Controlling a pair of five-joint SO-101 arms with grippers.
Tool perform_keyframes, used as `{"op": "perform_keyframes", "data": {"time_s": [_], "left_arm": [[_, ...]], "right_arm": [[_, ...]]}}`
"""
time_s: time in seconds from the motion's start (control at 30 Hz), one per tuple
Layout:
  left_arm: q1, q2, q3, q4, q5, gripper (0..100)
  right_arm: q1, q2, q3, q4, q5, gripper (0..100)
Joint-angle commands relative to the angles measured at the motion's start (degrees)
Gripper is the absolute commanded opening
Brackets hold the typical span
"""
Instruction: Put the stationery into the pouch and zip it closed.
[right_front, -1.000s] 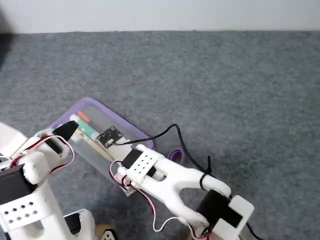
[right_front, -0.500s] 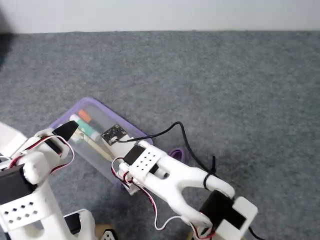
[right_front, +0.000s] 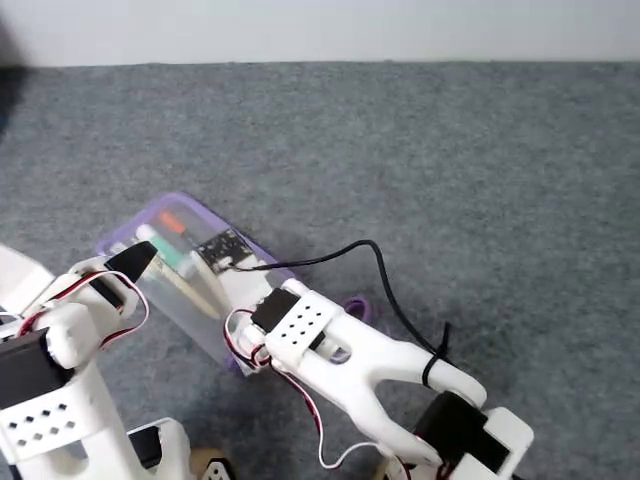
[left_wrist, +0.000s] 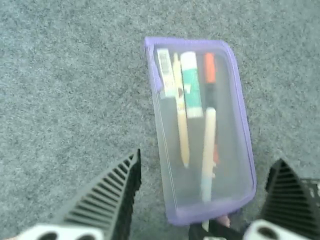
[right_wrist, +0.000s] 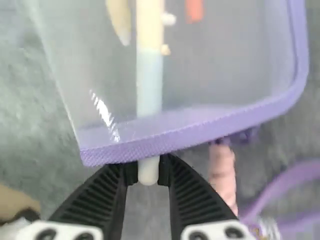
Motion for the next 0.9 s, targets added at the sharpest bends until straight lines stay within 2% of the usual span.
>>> {"op": "perform_keyframes", "data": {"time_s": [0.0,0.07,0.23,0.3,0.43,0.6,0.87], "left_arm": [[-0.2,-1.0,-2.3,1.1,0.4,38],[-0.2,-1.0,-2.3,1.1,0.4,38],[-0.2,-1.0,-2.3,1.1,0.4,38],[-0.2,-1.0,-2.3,1.1,0.4,38],[-0.2,-1.0,-2.3,1.1,0.4,38],[-0.2,-1.0,-2.3,1.1,0.4,38],[-0.2,-1.0,-2.3,1.0,0.4,38]], "right_arm": [[1.1,2.7,-2.5,-5.9,3.6,0.9],[1.4,4.6,-2.5,-6.5,3.7,2.3],[3.0,4.8,-2.5,-2.1,0.6,21.3],[3.7,4.0,-3.2,1.2,-1.0,24.0],[3.8,0.7,-3.1,6.5,-1.4,18.6],[3.8,-4.4,-3.0,12.4,-1.4,1.6],[3.6,-5.2,0.7,10.2,-1.1,0.9]]}}
